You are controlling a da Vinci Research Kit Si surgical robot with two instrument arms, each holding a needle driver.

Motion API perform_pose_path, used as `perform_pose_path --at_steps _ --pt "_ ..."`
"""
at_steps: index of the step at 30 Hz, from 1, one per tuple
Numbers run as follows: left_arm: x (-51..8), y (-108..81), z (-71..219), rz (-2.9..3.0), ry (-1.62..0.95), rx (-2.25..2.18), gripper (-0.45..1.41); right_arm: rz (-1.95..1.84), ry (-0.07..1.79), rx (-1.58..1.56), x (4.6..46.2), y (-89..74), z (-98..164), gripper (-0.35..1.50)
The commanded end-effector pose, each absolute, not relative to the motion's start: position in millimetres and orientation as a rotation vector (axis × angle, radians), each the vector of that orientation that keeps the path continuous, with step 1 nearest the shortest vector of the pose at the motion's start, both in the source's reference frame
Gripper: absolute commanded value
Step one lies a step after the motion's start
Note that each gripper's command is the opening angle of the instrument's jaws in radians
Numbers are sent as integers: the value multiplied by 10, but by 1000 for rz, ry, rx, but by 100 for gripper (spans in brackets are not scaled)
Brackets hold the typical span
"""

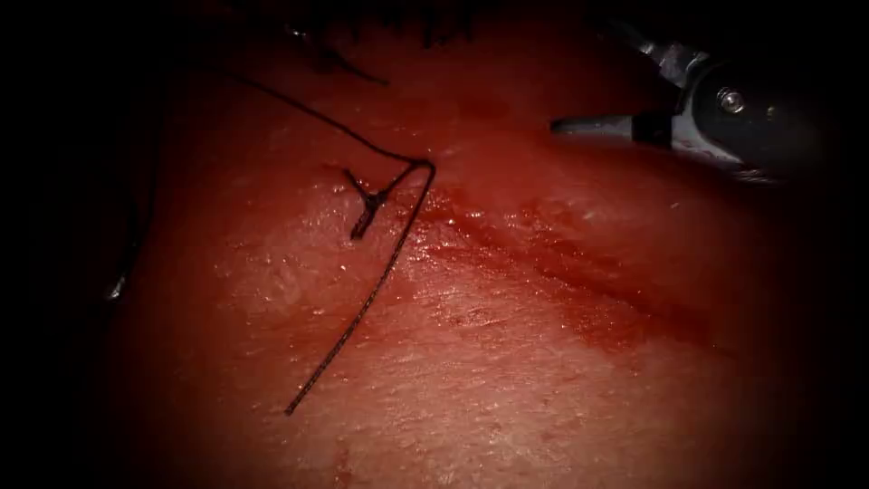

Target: Wound Closure

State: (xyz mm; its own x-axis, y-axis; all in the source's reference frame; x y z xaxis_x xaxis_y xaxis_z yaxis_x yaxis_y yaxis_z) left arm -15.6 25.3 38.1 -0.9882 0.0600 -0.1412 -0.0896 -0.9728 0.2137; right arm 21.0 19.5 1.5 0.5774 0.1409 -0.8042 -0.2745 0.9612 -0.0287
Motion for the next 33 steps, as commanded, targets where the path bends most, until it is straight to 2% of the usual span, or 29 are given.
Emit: perform_pose_path --at_steps 1,4,6,8,11,14,15,16,18,19,21,27,29,32,33 --pt "-162 256 384 3035 333 -203 101 244 925 -156 218 194 21 130" --pt "-163 251 382 3021 277 -273 106 245 923 -159 222 192 22 130" --pt "-176 235 378 2910 143 -529 106 244 919 -162 226 188 23 120" --pt "-188 224 371 2791 74 -685 106 245 919 -163 227 187 23 118" --pt "-194 223 355 2664 89 -792 103 245 919 -163 227 187 23 118" --pt "-192 233 332 2510 138 -922 78 246 918 -163 228 187 23 118" --pt "-192 233 332 2510 138 -922 78 246 918 -163 228 187 23 118" --pt "-192 236 325 2486 159 -951 66 246 918 -163 229 187 23 116" --pt "-196 241 319 2470 183 -941 64 246 918 -163 229 186 22 101" --pt "-199 242 318 2452 204 -955 59 244 923 -160 229 185 21 79" --pt "-207 243 320 2431 234 -968 51 243 924 -159 228 184 20 69" --pt "-245 218 319 2425 173 -1086 51 228 928 -143 210 183 18 74" --pt "-257 202 311 2430 147 -1157 51 208 928 -120 192 181 15 95" --pt "-269 177 297 2425 135 -1231 47 192 937 -86 164 166 7 98" --pt "-275 170 293 2427 129 -1242 47 191 941 -79 156 162 4 93"
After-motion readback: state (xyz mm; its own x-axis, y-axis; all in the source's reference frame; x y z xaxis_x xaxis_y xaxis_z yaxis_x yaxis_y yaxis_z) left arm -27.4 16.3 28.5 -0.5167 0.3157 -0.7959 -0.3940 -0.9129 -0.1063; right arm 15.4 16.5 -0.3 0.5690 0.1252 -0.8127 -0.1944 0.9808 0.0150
